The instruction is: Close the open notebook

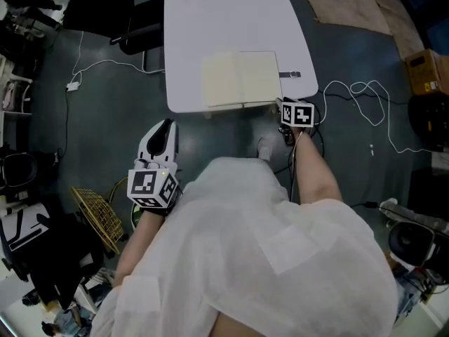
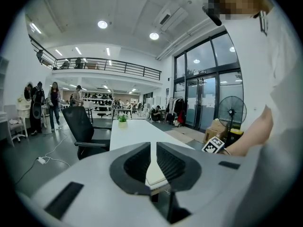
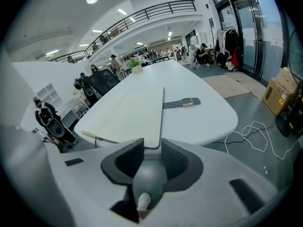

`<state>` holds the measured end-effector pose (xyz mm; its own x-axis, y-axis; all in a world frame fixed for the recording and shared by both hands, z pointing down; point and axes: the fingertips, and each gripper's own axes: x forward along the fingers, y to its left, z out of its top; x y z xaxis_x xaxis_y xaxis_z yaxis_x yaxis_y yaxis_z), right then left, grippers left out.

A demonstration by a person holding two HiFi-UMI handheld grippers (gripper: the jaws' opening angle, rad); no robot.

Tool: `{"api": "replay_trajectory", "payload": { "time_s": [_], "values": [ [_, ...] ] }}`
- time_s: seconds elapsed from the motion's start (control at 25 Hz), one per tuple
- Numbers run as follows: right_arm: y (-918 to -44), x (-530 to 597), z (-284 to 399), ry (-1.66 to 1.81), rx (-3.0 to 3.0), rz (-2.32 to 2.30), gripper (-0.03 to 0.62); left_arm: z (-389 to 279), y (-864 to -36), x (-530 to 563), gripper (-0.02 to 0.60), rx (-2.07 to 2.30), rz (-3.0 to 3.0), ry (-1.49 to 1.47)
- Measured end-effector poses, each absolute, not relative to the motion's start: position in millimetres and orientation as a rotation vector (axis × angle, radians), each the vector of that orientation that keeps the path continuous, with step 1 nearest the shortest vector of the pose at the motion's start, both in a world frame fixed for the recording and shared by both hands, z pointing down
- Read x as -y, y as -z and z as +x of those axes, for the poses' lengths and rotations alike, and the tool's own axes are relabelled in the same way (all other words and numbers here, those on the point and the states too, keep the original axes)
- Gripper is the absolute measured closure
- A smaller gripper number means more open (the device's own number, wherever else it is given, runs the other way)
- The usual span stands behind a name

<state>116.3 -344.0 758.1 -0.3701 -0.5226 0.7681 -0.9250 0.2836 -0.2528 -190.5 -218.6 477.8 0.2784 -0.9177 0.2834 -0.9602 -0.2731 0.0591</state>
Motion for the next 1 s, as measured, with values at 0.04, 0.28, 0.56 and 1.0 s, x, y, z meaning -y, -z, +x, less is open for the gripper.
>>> {"api": "replay_trajectory", "payload": {
  "time_s": [0.04, 0.28, 0.56, 1.0],
  "values": [
    [-758.1, 344.0, 116.0, -0.949, 2.003, 1.293, 0.477, -190.1, -477.8, 218.9, 0.545, 1.739, 2.33, -0.285],
    [-756.4, 344.6, 115.0, -1.01, 2.034, 1.279, 0.476, -188.6, -479.2, 222.4, 0.545, 1.726, 2.337, -0.292],
    [-749.5, 345.4, 114.7, -1.085, 2.07, 1.289, 0.459, -179.8, -473.4, 235.7, 0.545, 1.689, 2.377, -0.296],
    [-693.0, 354.1, 107.9, -1.107, 2.204, 1.409, 0.451, -158.5, -447.8, 290.7, 0.545, 1.566, 2.571, -0.38]
  ]
}}
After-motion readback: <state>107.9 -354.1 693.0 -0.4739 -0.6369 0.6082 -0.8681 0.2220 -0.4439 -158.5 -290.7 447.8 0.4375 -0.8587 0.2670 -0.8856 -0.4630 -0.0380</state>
